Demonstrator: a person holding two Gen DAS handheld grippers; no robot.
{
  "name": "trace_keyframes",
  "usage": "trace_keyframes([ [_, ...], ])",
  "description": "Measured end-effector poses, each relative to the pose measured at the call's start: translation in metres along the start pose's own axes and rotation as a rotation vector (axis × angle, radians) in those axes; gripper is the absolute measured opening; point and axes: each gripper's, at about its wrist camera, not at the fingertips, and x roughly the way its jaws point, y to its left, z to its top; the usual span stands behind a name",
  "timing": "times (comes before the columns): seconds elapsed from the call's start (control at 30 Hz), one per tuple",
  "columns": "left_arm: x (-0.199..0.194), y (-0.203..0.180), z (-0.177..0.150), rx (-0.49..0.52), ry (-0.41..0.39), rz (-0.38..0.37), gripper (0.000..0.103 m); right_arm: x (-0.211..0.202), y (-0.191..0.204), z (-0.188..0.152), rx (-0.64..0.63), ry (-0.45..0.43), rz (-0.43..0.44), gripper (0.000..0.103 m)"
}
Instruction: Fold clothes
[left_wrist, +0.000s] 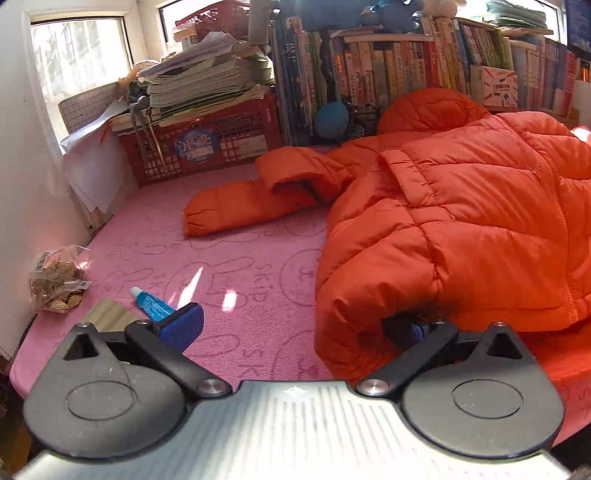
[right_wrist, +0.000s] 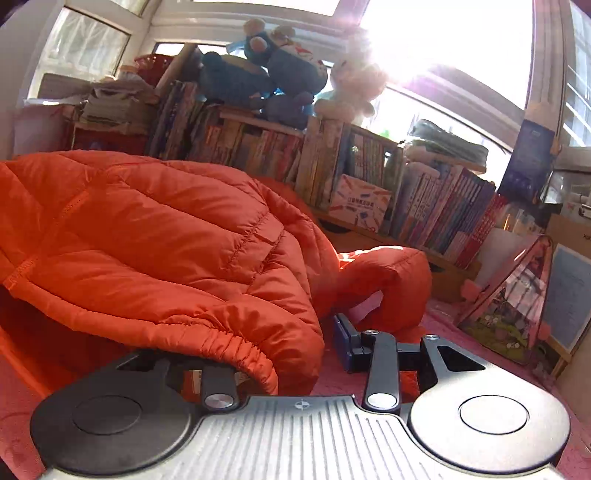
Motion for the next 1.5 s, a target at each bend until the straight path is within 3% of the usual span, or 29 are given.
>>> trace_keyframes([
  [0.07,-0.013,0.002,-0.002,0.033,-0.005,-0.084,0.103,-0.003,0.008,0.001,-0.062,0.003,0.019,0.041],
  [0.17,-0.025,0.010,-0.004,0.051,-0.032,-0.080,0.103,-0.001,0.007,-0.003,-0.097,0.048,-0.017,0.041],
  [0.2,-0.025,0.012,-0.004,0.053,-0.032,-0.018,0.103,-0.001,0.003,-0.006,-0.092,0.068,-0.028,0.041],
  [0.23,-0.020,0.014,-0.004,0.062,-0.020,0.092,0.103,-0.001,-0.005,-0.008,-0.053,0.084,-0.037,0.041],
  [0.3,0.000,0.018,-0.009,0.113,0.016,0.425,0.103,-0.005,-0.026,-0.014,0.056,0.113,-0.052,0.041],
  [0.37,0.012,0.024,-0.013,0.154,0.063,0.543,0.101,-0.010,-0.049,-0.020,0.189,0.142,-0.063,0.042],
  [0.4,0.011,0.026,-0.013,0.142,0.066,0.517,0.100,-0.013,-0.059,-0.024,0.246,0.156,-0.060,0.043],
  [0.47,-0.003,0.027,-0.007,0.083,0.032,0.353,0.100,-0.022,-0.065,-0.029,0.272,0.171,-0.015,0.046],
  [0.53,-0.015,0.017,0.005,0.066,-0.023,0.214,0.103,-0.031,-0.059,-0.029,0.231,0.178,0.060,0.049],
  [0.7,-0.021,-0.035,0.036,0.120,-0.149,-0.036,0.103,-0.051,-0.032,-0.022,0.113,0.184,0.273,0.062],
  [0.77,-0.014,-0.052,0.045,0.151,-0.174,-0.084,0.103,-0.061,-0.028,-0.016,0.108,0.167,0.359,0.063],
  [0.87,0.002,-0.075,0.058,0.176,-0.203,-0.129,0.103,-0.074,-0.044,-0.007,0.205,0.165,0.501,0.067],
  [1.0,0.035,-0.090,0.061,0.169,-0.133,-0.152,0.103,-0.087,-0.077,0.001,0.333,0.150,0.571,0.073],
  [1.13,0.062,-0.098,0.044,0.180,-0.036,-0.145,0.103,-0.095,-0.113,0.008,0.462,0.089,0.565,0.086],
  [1.27,0.072,-0.090,0.028,0.159,0.049,-0.184,0.103,-0.077,-0.130,0.016,0.504,0.059,0.398,0.095],
  [1.4,0.066,-0.060,0.052,0.029,0.041,-0.230,0.103,-0.023,-0.134,0.022,0.568,0.089,0.281,0.097],
  [1.5,0.076,-0.026,0.070,-0.118,0.028,-0.187,0.103,0.030,-0.132,0.025,0.650,0.129,0.234,0.098],
])
